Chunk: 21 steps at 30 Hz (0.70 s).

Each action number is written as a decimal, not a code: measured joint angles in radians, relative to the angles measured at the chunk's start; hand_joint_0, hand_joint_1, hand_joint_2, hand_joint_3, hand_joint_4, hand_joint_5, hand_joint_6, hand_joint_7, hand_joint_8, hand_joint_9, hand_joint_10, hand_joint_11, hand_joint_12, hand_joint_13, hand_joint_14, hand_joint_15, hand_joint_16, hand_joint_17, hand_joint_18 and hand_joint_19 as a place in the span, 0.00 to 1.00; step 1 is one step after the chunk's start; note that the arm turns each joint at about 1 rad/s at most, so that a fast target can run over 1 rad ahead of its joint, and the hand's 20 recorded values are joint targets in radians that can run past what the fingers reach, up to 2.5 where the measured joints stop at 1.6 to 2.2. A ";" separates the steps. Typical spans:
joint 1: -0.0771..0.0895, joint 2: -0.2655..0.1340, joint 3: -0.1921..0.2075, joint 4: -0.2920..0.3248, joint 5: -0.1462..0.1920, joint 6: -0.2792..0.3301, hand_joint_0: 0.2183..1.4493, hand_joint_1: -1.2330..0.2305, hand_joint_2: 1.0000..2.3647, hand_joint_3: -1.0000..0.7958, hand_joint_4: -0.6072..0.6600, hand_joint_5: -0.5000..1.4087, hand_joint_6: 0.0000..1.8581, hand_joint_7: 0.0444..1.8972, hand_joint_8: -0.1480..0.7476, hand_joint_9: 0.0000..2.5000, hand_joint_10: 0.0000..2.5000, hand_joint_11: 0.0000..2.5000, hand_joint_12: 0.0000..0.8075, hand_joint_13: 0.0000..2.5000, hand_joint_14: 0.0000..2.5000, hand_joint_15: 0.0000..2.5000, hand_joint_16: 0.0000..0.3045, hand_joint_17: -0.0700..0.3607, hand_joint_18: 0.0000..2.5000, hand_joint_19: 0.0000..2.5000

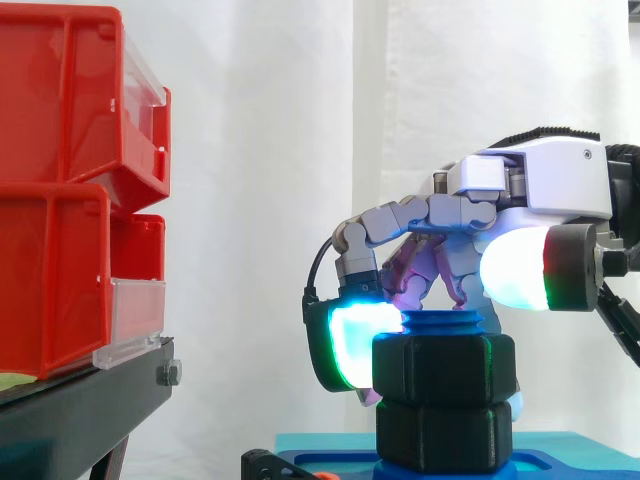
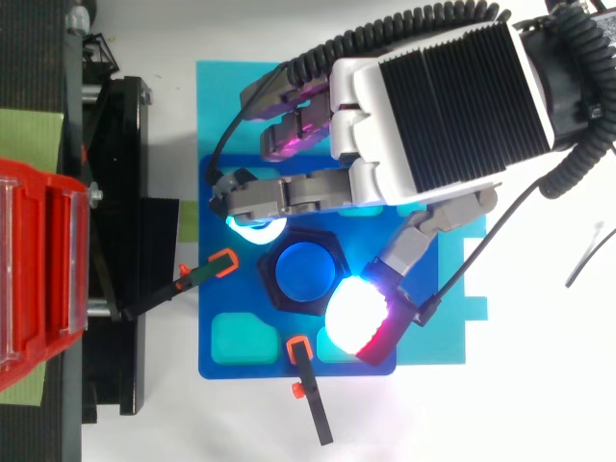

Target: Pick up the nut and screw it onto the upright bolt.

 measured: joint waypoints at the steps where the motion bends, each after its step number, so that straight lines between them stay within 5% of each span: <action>1: 0.000 0.000 0.000 0.000 0.000 0.000 0.19 0.76 0.00 0.28 0.59 0.31 0.27 0.80 0.44 0.72 0.00 0.04 0.33 0.42 0.00 0.00 0.11 0.34 0.33 0.02; 12: -0.011 0.000 0.002 0.005 -0.014 0.003 0.19 0.75 0.00 0.28 0.63 0.30 0.27 0.75 0.47 0.68 0.00 0.03 0.34 0.40 0.00 0.00 0.12 0.36 0.30 0.02; 21: -0.021 0.001 0.052 -0.007 -0.051 0.005 0.18 0.72 0.00 0.28 0.71 0.25 0.27 0.48 0.48 0.58 0.00 0.00 0.37 0.36 0.00 0.00 0.14 0.38 0.26 0.01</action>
